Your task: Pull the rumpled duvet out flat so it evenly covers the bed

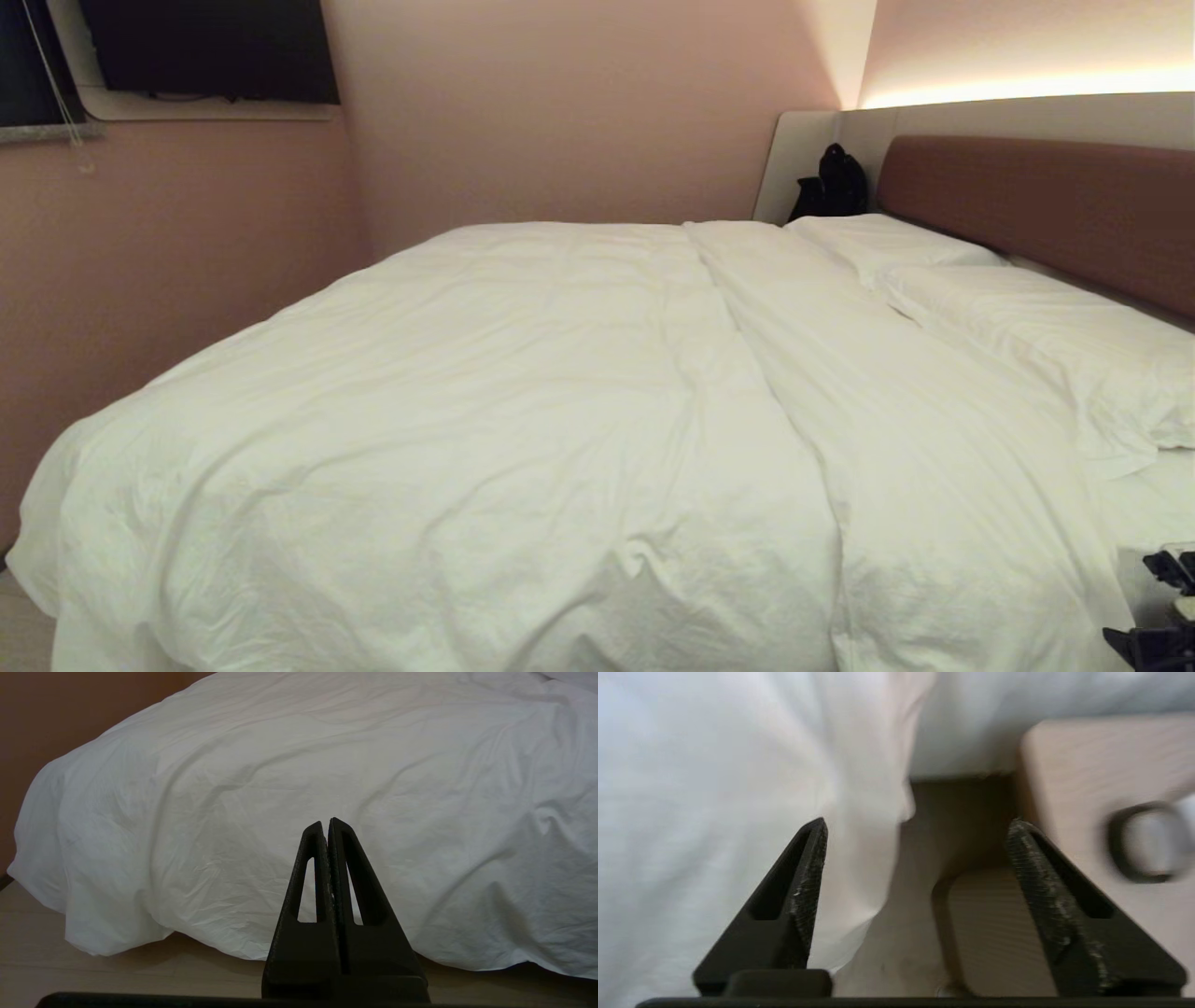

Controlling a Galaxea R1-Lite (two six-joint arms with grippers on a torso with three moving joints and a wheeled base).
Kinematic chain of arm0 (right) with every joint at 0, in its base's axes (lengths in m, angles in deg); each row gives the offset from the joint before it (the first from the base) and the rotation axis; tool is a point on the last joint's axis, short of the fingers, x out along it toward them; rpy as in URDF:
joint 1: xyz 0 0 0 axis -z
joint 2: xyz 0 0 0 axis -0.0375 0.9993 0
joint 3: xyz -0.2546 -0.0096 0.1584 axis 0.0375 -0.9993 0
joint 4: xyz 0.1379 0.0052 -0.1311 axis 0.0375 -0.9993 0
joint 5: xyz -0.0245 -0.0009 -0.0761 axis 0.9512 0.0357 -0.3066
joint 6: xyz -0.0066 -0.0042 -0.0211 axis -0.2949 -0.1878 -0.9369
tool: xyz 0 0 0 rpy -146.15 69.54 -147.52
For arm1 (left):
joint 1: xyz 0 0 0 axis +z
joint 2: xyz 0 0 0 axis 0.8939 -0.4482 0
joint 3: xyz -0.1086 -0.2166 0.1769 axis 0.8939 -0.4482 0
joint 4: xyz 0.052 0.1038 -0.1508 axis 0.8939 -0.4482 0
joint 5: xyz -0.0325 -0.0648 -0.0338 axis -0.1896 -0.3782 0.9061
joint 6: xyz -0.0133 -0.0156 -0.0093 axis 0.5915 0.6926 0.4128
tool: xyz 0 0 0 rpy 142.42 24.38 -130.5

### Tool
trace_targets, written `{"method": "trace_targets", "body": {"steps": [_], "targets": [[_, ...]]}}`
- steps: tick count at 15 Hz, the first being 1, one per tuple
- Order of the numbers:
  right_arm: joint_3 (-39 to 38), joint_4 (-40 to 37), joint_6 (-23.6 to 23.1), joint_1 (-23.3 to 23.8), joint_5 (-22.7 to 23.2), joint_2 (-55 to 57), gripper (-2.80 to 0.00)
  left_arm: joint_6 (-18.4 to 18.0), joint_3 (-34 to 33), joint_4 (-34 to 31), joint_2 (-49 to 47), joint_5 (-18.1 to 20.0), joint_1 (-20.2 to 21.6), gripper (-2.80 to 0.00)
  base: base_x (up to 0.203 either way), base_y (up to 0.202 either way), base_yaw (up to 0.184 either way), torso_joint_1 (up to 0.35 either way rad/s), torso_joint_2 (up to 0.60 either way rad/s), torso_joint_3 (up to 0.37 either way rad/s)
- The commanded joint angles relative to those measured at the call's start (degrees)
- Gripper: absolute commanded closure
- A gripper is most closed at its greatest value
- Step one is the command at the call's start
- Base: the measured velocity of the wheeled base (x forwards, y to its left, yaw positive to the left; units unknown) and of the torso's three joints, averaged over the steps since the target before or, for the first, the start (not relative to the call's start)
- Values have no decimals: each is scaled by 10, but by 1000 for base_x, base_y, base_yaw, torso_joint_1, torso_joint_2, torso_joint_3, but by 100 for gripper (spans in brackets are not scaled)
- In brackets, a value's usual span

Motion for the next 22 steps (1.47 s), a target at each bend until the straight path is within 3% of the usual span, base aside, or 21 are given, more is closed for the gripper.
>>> {"method": "trace_targets", "body": {"steps": [1, 5, 6, 9, 11, 14, 18, 22], "targets": [[-22, 30, 9, 0, 14, -105, -280, 0, 0, 0, 0, 0, 0, 0, 0, 0, 0, 0, 0, 0], [24, 7, 53, -20, 14, -264, -280, 0, 0, 0, 0, 0, 0, 0, 0, 0, 0, 0, 0, 0], [65, -25, 60, -37, 1, -283, 0, 0, 0, 0, 0, 0, 0, 0, 0, 0, 0, 0, 0, 0], [194, -146, 113, -95, -69, -314, 0, 0, 0, 0, 0, 0, 0, 0, 0, 0, 0, 0, 0, 0], [293, -273, 172, -152, -129, -328, 0, 0, 0, 0, 0, 0, 0, 0, 0, 0, 0, 0, 0, 0], [357, -434, 256, -255, -179, -362, 0, 0, 0, 0, 0, 0, 0, 0, 0, 0, 0, 0, 0, 0], [366, -591, 344, -360, -185, -451, 0, 0, 0, 0, 0, 0, 0, 0, 0, 0, 0, 0, 0, 0], [363, -743, 383, -390, -132, -590, 0, 0, 0, 0, 0, 0, 0, 0, 0, 0, 0, 0, 0, 0]]}}
